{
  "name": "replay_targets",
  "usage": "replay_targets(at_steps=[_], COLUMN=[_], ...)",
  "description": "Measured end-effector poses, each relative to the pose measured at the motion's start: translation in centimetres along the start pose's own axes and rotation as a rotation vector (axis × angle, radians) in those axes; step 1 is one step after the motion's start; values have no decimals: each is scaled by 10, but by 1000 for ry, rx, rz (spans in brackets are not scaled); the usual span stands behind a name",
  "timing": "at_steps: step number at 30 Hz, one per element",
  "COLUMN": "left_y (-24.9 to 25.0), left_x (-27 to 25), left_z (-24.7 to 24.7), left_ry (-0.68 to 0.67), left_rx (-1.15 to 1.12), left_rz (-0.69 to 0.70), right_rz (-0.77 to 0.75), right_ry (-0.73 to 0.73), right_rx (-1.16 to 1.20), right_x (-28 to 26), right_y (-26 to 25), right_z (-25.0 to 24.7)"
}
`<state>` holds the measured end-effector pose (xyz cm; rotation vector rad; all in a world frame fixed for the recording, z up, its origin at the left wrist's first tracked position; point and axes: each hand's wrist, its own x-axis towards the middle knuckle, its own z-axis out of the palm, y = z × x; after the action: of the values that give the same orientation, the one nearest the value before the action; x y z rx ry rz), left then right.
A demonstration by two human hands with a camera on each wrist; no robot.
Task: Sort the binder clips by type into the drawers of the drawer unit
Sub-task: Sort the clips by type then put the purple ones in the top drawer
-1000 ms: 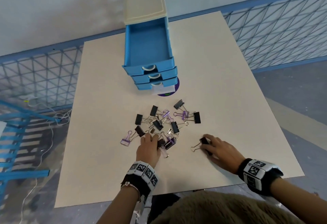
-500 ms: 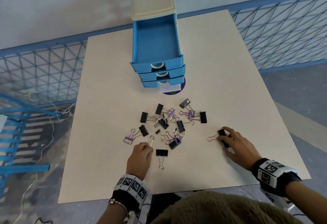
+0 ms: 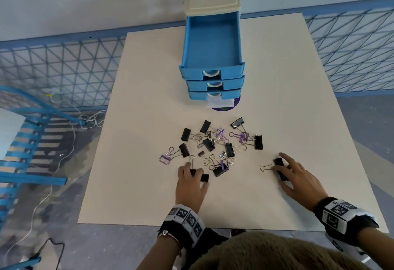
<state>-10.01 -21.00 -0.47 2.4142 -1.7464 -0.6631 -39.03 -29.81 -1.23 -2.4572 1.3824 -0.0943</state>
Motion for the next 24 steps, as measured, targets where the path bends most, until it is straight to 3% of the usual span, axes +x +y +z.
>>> replay_targets(at_steps=[4,7,9,17,21,24], left_y=[-9,-25,-38,-20,16,50], left_x=[-2,-12,-19,-39,-19,-1], left_z=[-7,-5,0,5,16,28], left_ry=[8,41,69,-186,-196,-214], left_rx=[-71,-91,-35,266,309,344], left_rz=[-82,-41,87,691,879,936], right_rz=[-9,-6,-12,-22,-17,-10], right_ry=[5,12,9,-33,-38,-44], right_rx=[-9,11,13,23,23,11], right_x=[0,-3,-7,-23,-29,-31], right_y=[0,2,3,11,17,20], right_z=[0,-1,-2,-4,-5,-7])
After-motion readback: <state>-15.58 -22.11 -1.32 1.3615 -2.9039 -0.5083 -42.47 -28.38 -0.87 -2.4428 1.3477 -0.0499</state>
